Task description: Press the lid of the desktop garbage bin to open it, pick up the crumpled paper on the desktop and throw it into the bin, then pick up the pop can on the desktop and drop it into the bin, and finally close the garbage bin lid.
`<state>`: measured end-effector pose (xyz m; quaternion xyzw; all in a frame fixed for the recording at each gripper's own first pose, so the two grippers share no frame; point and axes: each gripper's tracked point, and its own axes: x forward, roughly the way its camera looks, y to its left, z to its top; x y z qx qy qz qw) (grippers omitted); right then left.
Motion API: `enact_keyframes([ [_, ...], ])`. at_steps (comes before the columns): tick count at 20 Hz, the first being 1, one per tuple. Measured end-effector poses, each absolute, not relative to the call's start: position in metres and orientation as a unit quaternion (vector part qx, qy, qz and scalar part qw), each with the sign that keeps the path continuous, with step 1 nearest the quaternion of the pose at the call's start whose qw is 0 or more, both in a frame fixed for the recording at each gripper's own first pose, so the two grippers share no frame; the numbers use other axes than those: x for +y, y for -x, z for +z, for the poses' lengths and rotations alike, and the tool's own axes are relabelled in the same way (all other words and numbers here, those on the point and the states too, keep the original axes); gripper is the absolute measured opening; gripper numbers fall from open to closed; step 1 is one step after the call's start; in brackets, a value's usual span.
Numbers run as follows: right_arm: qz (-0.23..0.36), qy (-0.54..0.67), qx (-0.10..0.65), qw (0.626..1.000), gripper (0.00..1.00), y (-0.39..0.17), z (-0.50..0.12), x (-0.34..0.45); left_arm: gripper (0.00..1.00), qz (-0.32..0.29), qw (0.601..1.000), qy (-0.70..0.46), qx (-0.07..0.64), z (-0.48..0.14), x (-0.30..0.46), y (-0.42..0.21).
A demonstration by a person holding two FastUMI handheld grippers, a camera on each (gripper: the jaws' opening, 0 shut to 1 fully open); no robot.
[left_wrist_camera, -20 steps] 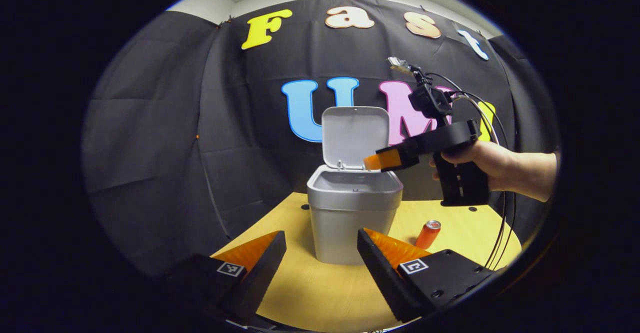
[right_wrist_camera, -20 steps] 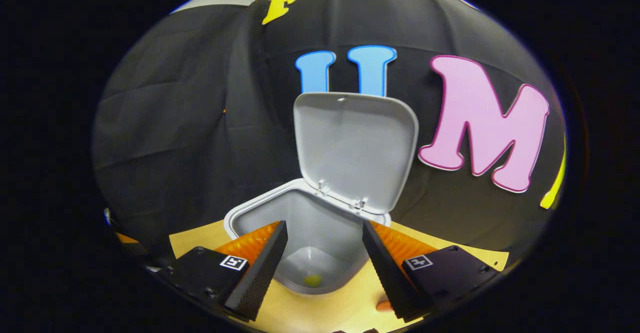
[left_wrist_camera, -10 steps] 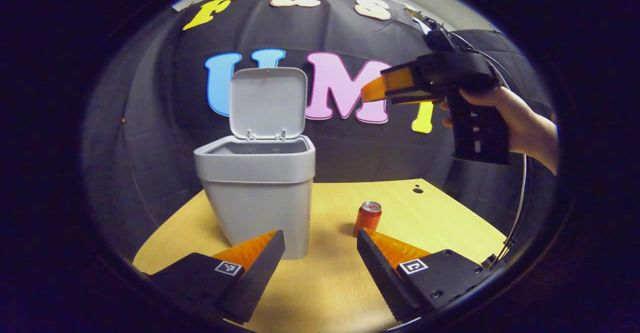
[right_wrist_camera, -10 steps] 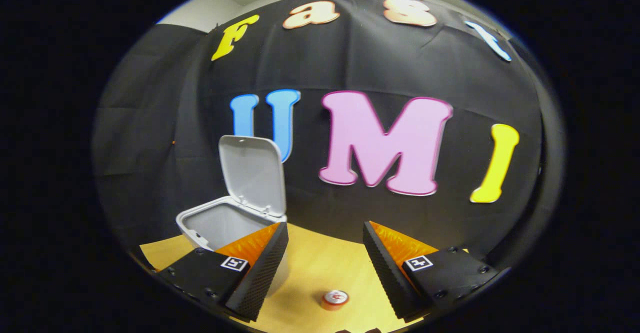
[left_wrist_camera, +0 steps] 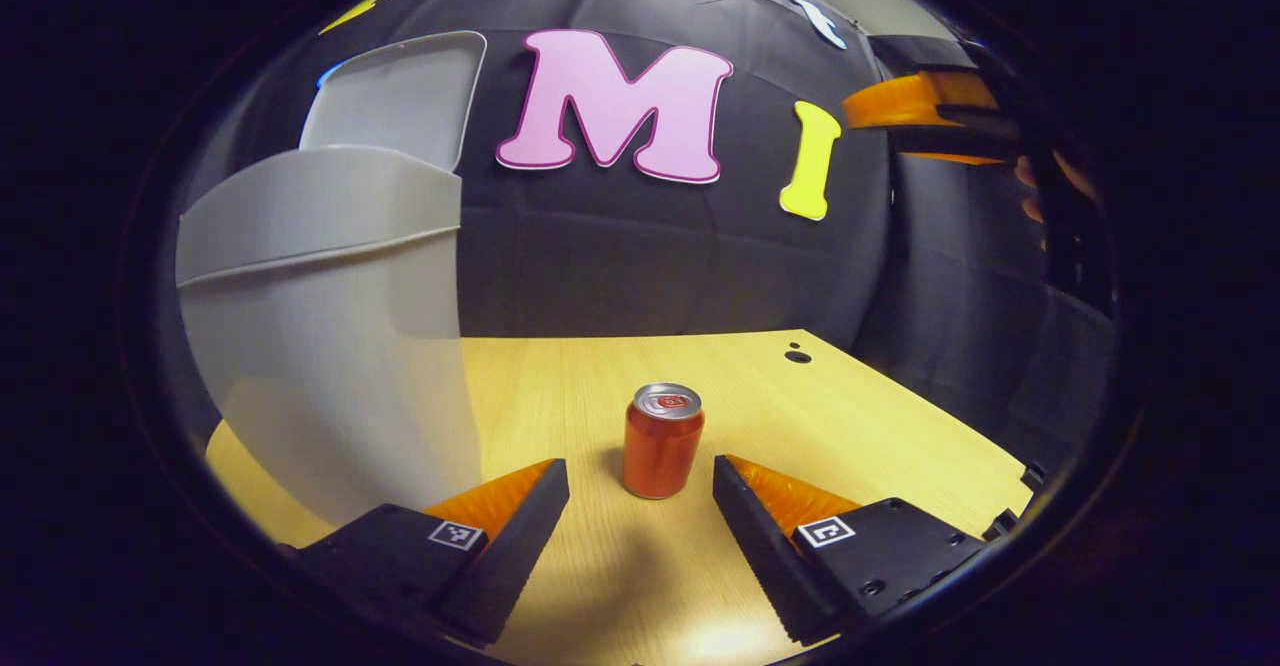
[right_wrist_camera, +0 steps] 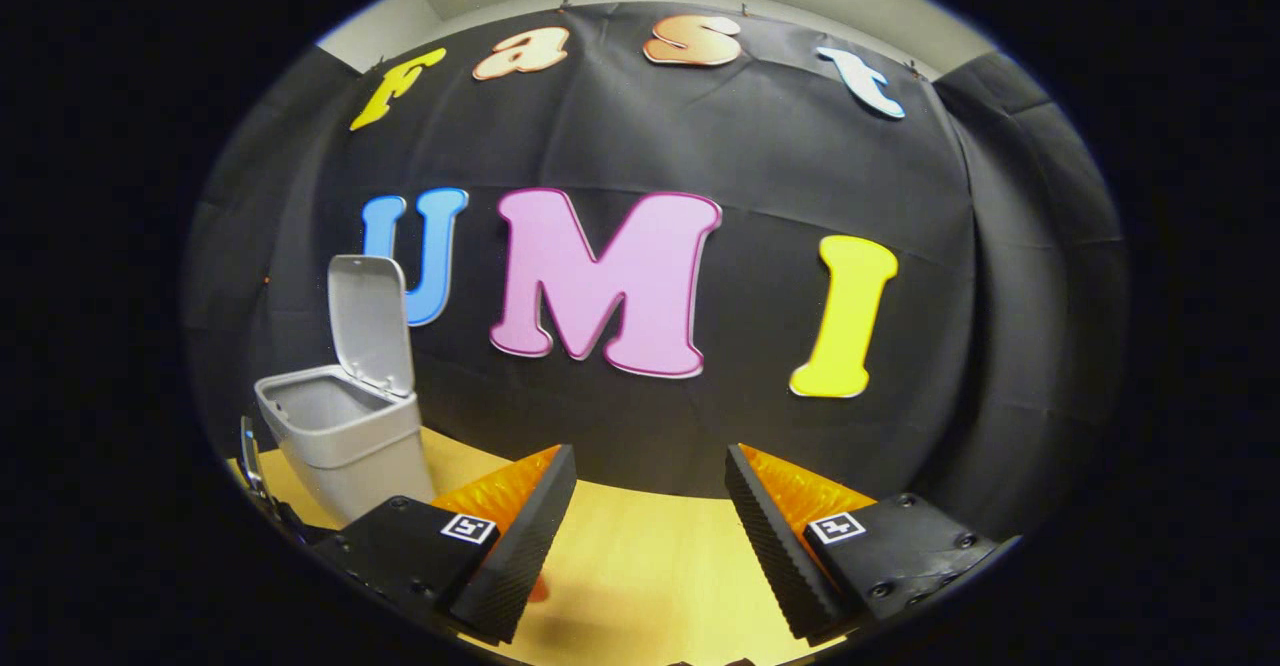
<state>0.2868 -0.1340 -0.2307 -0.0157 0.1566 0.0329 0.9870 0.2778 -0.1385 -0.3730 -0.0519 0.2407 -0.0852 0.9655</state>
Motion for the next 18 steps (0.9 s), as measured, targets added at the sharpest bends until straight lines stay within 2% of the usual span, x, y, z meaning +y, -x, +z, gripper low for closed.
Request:
enact_keyframes([
  [7,-0.001,0.017,0.188,0.982,0.97,-0.282,-0.286,-0.177,0.98,-0.085,0.963,0.025,0.254,-0.427,-0.159,-0.328],
  [14,-0.029,0.019,0.217,0.975,0.97,-0.269,-0.317,-0.204,0.98,-0.098,0.961,0.013,0.259,-0.448,-0.170,-0.360],
  [16,-0.034,0.019,0.223,0.974,0.97,-0.266,-0.319,-0.208,0.89,-0.103,0.960,0.007,0.260,-0.445,-0.171,-0.362],
  [18,-0.037,0.017,0.228,0.973,0.97,-0.264,-0.320,-0.210,0.89,-0.108,0.960,-0.001,0.258,-0.437,-0.174,-0.359],
])
